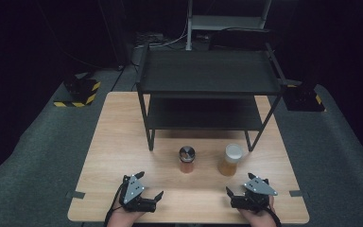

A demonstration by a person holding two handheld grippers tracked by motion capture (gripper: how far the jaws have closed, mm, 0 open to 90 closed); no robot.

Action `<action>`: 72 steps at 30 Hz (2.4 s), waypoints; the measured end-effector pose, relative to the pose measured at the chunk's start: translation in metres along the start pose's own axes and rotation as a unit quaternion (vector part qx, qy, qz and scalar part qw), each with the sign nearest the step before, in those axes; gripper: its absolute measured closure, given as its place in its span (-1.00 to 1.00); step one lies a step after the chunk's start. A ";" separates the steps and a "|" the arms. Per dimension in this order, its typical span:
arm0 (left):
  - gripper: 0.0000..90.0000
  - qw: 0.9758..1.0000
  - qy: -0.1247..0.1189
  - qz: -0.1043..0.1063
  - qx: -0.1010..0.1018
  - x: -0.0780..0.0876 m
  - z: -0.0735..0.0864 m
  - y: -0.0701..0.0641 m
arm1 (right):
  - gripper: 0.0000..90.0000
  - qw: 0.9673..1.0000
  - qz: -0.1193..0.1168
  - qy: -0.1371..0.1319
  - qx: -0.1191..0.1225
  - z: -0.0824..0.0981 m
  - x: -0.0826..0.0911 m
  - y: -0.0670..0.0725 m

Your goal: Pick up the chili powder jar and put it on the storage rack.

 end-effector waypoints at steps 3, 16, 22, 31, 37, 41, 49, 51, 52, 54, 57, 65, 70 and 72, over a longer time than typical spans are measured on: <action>-0.98 1.000 -0.007 0.002 0.002 0.001 -0.004 -0.001 | -1.00 1.000 0.000 0.000 0.000 0.000 0.000 0.000; -0.99 0.999 -0.033 0.015 -0.007 -0.003 -0.029 -0.007 | -1.00 1.000 -0.001 0.000 -0.006 0.000 0.000 -0.001; -0.99 0.999 -0.043 0.023 -0.010 -0.011 -0.041 -0.010 | -1.00 1.000 -0.002 -0.002 -0.007 0.000 0.000 -0.001; -0.99 0.998 -0.053 0.036 -0.007 -0.028 -0.053 -0.015 | -1.00 1.000 -0.004 -0.006 -0.007 0.001 0.001 -0.002; -0.99 0.998 -0.053 0.044 -0.006 -0.042 -0.057 -0.016 | -1.00 1.000 -0.006 -0.006 -0.006 0.001 0.001 -0.002; -0.99 0.998 -0.050 0.046 -0.011 -0.050 -0.060 -0.015 | -1.00 1.000 -0.005 -0.007 -0.006 0.001 0.001 -0.002; -0.99 0.998 -0.051 0.048 -0.004 -0.066 -0.064 -0.011 | -1.00 1.000 -0.006 -0.006 -0.005 0.001 0.001 -0.001; -0.99 0.997 -0.051 0.050 -0.001 -0.069 -0.064 -0.010 | -1.00 1.000 -0.005 -0.006 -0.005 0.001 0.001 -0.001; -0.99 0.997 -0.051 0.050 0.000 -0.071 -0.064 -0.009 | -1.00 1.000 -0.006 -0.006 -0.005 0.001 0.001 -0.001; -0.99 0.997 -0.051 0.051 0.002 -0.074 -0.064 -0.008 | -1.00 1.000 -0.006 -0.006 -0.004 0.001 0.001 -0.001; -0.99 0.997 -0.049 0.051 0.003 -0.080 -0.062 -0.007 | -1.00 1.000 -0.005 -0.007 -0.004 0.001 0.001 -0.001; -0.99 0.997 -0.055 0.047 0.026 -0.092 -0.059 -0.002 | -1.00 1.000 -0.006 -0.007 -0.003 0.001 0.001 -0.001; -0.96 0.996 -0.058 0.053 0.034 -0.099 -0.058 -0.001 | -1.00 1.000 -0.006 -0.007 -0.002 0.001 0.001 -0.001; -0.89 0.996 -0.060 0.058 0.034 -0.102 -0.057 0.000 | -1.00 1.000 -0.007 -0.007 -0.002 0.001 0.001 -0.001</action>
Point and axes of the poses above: each handheld gripper's, and its own axes: x roughly backward along the jaws, z roughly out of its underside, y roughly to its left, the point moved 9 cm from there along -x, roughly forward along the jaws, and after that the axes turned 7 degrees about -y, right-handed, at the moved point
